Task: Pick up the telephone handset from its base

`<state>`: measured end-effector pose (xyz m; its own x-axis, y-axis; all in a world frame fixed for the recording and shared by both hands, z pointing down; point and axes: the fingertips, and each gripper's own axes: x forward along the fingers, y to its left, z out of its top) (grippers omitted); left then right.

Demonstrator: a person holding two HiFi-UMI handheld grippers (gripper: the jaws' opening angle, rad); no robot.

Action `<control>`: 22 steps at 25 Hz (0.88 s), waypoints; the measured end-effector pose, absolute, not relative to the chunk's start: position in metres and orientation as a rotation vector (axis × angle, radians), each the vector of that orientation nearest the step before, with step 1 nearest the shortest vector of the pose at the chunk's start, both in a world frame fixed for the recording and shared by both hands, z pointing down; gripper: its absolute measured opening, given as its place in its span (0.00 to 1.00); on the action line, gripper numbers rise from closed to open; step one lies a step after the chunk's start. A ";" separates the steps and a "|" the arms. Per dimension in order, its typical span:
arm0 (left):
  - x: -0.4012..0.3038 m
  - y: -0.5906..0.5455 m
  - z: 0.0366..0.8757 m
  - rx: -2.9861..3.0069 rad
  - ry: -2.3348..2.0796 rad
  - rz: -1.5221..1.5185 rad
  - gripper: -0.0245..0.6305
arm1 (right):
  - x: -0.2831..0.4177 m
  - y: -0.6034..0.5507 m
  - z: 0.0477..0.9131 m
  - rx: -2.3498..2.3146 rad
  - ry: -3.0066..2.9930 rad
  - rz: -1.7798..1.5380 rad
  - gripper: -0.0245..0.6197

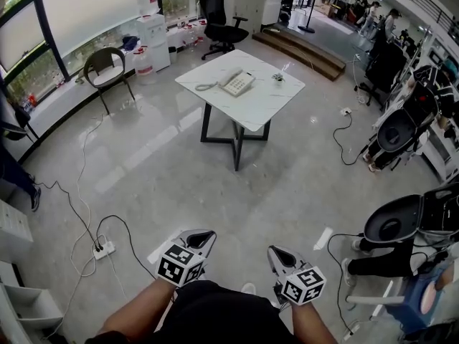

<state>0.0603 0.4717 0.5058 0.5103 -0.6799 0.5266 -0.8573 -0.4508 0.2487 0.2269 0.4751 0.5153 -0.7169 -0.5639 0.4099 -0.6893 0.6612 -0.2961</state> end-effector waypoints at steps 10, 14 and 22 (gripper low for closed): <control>0.006 0.470 0.502 2.271 -1.274 0.455 0.04 | 0.174 0.470 0.511 0.997 -2.579 0.547 0.04; -0.020 0.473 0.507 2.274 -1.258 0.480 0.04 | 0.150 0.468 0.508 1.025 -2.581 0.548 0.04; -0.054 0.460 0.513 2.263 -1.231 0.500 0.04 | 0.118 0.456 0.514 1.012 -2.547 0.581 0.04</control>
